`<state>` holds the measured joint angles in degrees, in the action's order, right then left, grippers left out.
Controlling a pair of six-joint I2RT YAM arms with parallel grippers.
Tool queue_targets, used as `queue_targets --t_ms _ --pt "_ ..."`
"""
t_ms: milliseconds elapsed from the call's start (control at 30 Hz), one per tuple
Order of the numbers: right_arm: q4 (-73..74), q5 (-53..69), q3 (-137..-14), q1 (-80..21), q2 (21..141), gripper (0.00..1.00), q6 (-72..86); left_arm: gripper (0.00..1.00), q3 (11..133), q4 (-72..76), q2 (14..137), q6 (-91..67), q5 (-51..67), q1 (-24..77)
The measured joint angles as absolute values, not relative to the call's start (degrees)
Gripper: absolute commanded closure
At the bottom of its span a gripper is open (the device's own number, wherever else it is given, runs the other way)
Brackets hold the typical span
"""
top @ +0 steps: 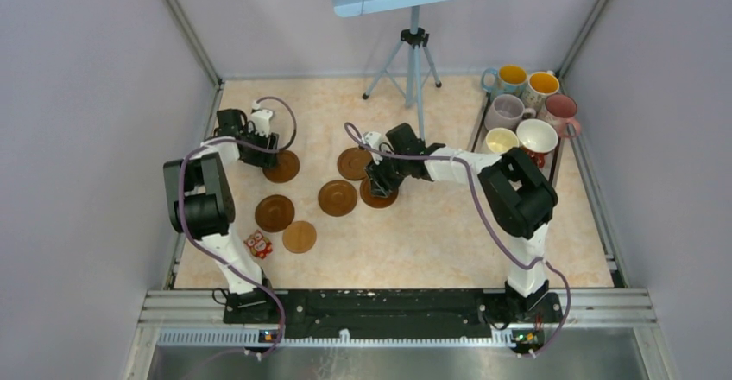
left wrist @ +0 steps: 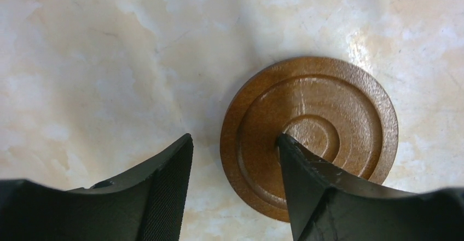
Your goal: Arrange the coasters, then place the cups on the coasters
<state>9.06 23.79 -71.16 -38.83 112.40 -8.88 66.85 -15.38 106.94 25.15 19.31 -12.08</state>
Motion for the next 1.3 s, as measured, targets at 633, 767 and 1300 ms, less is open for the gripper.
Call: queue_targets --t_ms 633,767,1300 --pt "9.58 19.92 -60.31 -31.57 97.43 0.47 -7.73 0.06 66.78 -17.23 96.51 25.04 34.63 0.23" --pt "7.53 19.40 -55.77 -30.02 94.67 0.42 -5.87 0.04 70.50 -16.69 102.35 24.21 33.45 7.81" --pt "1.13 13.72 -52.27 -29.95 95.33 0.36 -1.28 0.32 76.25 -16.69 113.99 24.77 20.27 16.99"
